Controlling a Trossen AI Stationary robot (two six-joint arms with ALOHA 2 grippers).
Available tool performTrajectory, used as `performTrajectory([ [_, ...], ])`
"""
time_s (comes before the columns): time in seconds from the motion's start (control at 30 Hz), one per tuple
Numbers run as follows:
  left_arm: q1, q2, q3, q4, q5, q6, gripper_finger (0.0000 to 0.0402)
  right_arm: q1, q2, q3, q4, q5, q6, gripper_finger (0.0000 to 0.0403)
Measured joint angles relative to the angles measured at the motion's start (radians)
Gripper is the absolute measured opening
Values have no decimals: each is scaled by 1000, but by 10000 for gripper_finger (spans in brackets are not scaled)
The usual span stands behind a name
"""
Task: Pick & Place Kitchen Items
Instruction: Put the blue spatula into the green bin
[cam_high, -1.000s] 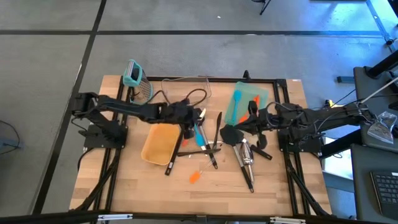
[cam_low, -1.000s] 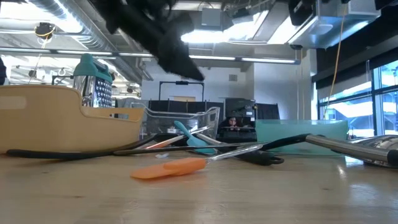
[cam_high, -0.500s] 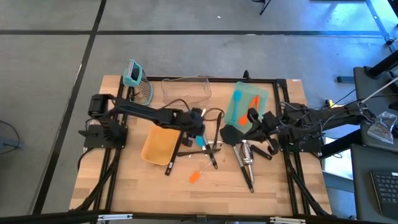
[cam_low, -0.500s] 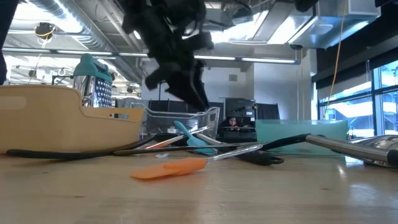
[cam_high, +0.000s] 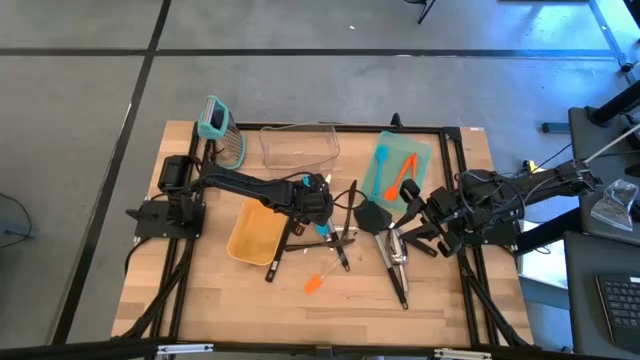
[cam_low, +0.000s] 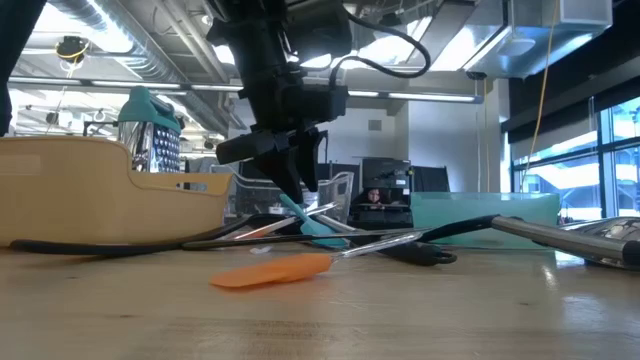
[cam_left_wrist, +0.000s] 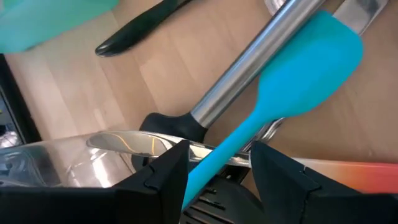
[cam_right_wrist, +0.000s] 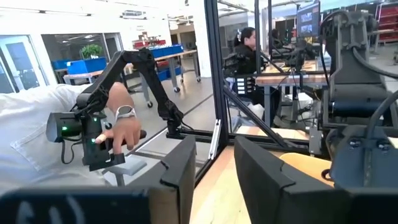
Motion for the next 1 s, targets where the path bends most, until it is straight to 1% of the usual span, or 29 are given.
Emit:
performTrajectory([
  [0.2, -1, 11, -1, 9, 26, 12, 167, 0, 1, 0, -4, 0, 1, 119],
  [0.37, -1, 27, -2, 5, 26, 13, 164, 0, 1, 0, -6, 0, 1, 119],
  [0.57, -1, 54, 0, 51, 28, 22, 166, 0, 1, 0, -7, 0, 4, 119],
  [0.87, 2, 54, -1, 39, 37, 15, 157, 0, 1, 0, -8, 0, 4, 119],
  [1.0, 2, 54, -1, 36, 66, 13, 155, 0, 1, 0, -8, 0, 4, 119],
])
